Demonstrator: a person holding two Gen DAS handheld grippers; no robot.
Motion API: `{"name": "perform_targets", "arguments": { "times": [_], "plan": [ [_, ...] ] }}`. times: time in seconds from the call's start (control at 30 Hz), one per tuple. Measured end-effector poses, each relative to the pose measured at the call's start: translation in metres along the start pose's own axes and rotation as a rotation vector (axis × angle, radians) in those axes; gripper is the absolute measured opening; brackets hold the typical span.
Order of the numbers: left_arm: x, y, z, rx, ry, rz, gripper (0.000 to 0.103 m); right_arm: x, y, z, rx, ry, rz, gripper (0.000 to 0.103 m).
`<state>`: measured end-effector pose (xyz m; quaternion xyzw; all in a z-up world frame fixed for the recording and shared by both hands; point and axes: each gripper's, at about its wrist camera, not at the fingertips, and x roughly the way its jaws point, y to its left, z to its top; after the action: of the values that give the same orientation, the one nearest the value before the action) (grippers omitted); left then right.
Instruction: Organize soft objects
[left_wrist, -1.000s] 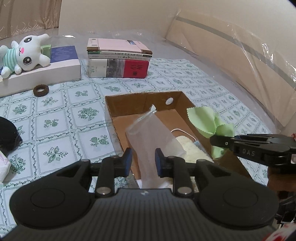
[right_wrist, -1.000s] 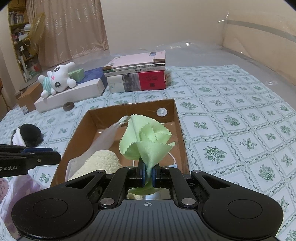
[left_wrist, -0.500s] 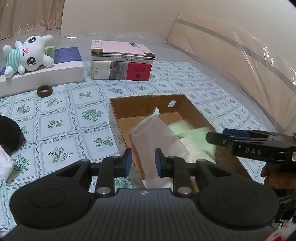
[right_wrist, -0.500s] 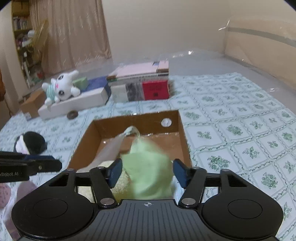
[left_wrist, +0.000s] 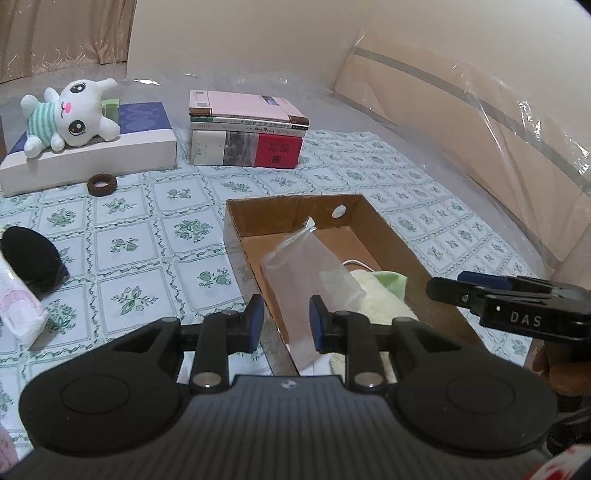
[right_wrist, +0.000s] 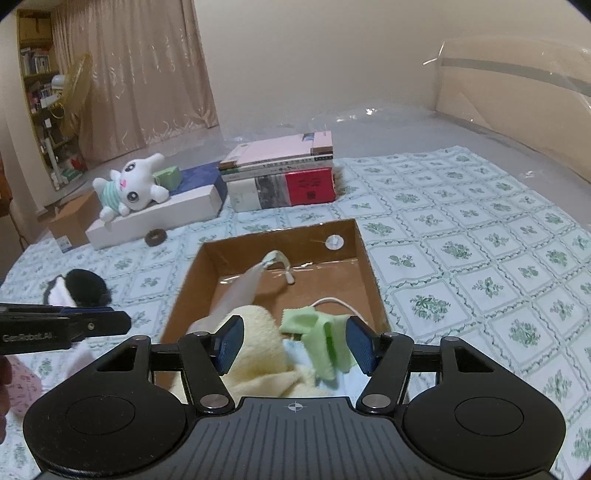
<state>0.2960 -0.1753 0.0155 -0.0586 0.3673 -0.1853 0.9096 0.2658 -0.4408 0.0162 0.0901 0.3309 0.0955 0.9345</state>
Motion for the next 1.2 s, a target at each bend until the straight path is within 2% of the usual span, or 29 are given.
{"name": "perform_targets", "arguments": {
  "times": [0.3, 0.73, 1.13, 1.2],
  "plan": [
    [-0.053, -0.007, -0.018, 0.005, -0.020, -0.007, 0.025, -0.050, 0.030, -0.021, 0.060, -0.027, -0.003, 0.061],
    [-0.123, -0.005, -0.078, -0.007, -0.012, -0.021, 0.029, -0.118, 0.067, -0.070, 0.150, -0.026, -0.019, 0.061],
    [-0.175, 0.024, -0.130, -0.019, -0.006, 0.004, 0.033, -0.140, 0.113, -0.108, 0.149, 0.011, 0.008, 0.061],
    [-0.184, 0.033, -0.141, -0.018, 0.000, 0.013, 0.038, -0.139, 0.122, -0.115, 0.136, 0.023, 0.016, 0.061]
  ]
}}
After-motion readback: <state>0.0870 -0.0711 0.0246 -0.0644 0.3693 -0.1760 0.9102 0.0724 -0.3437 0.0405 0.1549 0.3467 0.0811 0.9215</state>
